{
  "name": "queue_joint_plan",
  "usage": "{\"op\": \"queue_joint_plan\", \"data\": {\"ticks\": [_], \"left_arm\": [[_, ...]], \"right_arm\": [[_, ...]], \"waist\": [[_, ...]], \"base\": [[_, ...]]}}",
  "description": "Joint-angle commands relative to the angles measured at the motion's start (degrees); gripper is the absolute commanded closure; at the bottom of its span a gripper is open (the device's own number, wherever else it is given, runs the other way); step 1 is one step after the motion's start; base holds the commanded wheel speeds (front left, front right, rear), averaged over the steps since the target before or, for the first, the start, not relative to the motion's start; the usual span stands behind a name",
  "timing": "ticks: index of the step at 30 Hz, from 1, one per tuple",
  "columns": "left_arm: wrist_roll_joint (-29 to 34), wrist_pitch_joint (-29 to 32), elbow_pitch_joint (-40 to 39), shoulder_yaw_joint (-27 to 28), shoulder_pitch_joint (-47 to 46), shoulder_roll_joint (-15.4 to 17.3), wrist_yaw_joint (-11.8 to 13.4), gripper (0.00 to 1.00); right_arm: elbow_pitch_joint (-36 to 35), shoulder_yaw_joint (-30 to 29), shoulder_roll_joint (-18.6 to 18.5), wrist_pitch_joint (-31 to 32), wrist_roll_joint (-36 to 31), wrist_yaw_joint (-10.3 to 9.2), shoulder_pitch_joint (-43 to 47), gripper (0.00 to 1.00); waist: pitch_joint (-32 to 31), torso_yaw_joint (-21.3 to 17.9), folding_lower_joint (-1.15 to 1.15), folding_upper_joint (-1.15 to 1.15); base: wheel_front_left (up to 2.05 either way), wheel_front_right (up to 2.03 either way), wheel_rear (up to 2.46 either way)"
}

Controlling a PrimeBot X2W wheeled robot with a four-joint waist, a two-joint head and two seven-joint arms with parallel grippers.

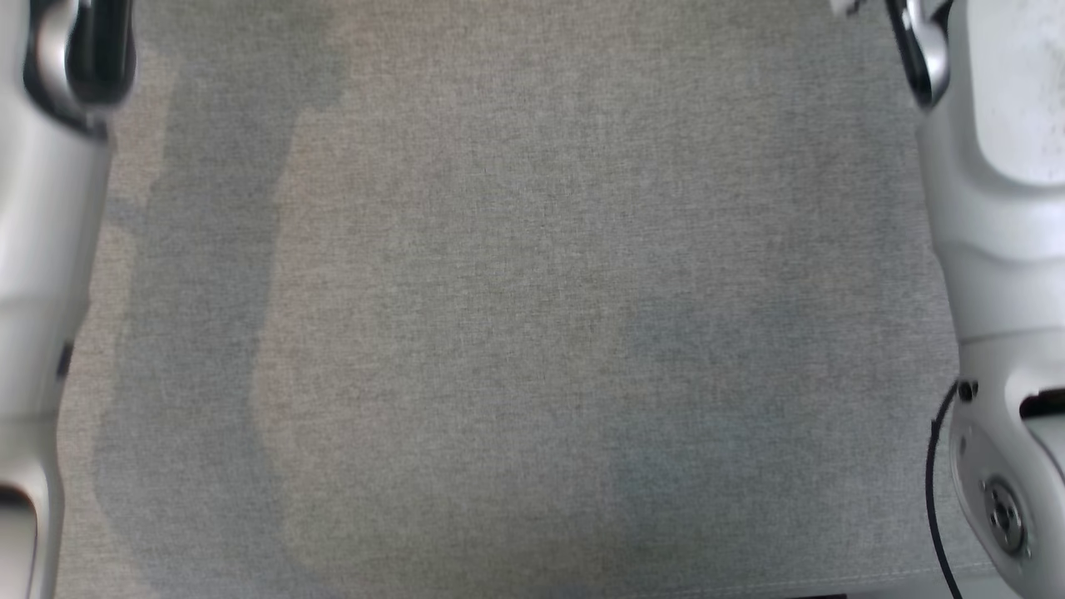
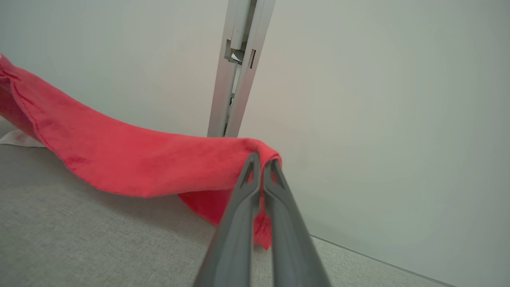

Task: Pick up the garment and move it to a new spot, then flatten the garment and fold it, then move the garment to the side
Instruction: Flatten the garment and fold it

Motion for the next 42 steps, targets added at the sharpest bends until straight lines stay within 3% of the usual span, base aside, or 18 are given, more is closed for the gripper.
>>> {"op": "queue_joint_plan", "data": {"ticks": [1,6,18,25,36,42], "left_arm": [[-1.2,-0.6,-2.2,0.6,3.5,1.2,-0.2,1.0],[-3.3,-1.0,-10.5,2.9,16.8,2.8,0.0,1.0],[-4.2,-1.0,-28.8,7.5,49.8,3.4,5.2,1.0],[-4.9,-1.0,-37.5,9.3,63.6,4.5,8.9,1.0],[-5.8,-0.9,-45.2,9.9,77.9,5.1,12.5,1.0],[-7.2,0.3,-43.8,9.1,79.7,5.0,12.4,1.0]], "right_arm": [[-1.3,0.5,-0.8,-0.2,1.5,-0.08,2.4,1.0],[-5.4,2.1,-2.5,-0.2,6.6,-0.08,11.7,1.0],[-17.3,2.7,-2.7,0.8,14.6,-0.08,36.8,1.0],[-29.8,1.4,-1.0,4.5,15.5,-0.08,50.8,1.0],[-45.9,0.2,1.0,12.4,16.2,-0.08,69.1,1.0],[-46.2,-0.8,1.1,15.1,18.3,-0.08,72.5,1.0]], "waist": [[-2.4,-0.1,-0.01,0.0],[-7.7,0.4,-0.01,0.0],[-21.4,0.5,-0.01,0.0],[-26.4,0.2,-0.01,0.0],[-30.9,0.4,-0.01,0.0],[-30.2,0.4,-0.01,0.0]], "base": [[0.0,0.0,0.0],[0.0,0.0,0.0],[0.0,0.0,0.0],[0.0,0.0,0.0],[0.0,0.0,0.0],[0.0,0.0,0.0]]}}
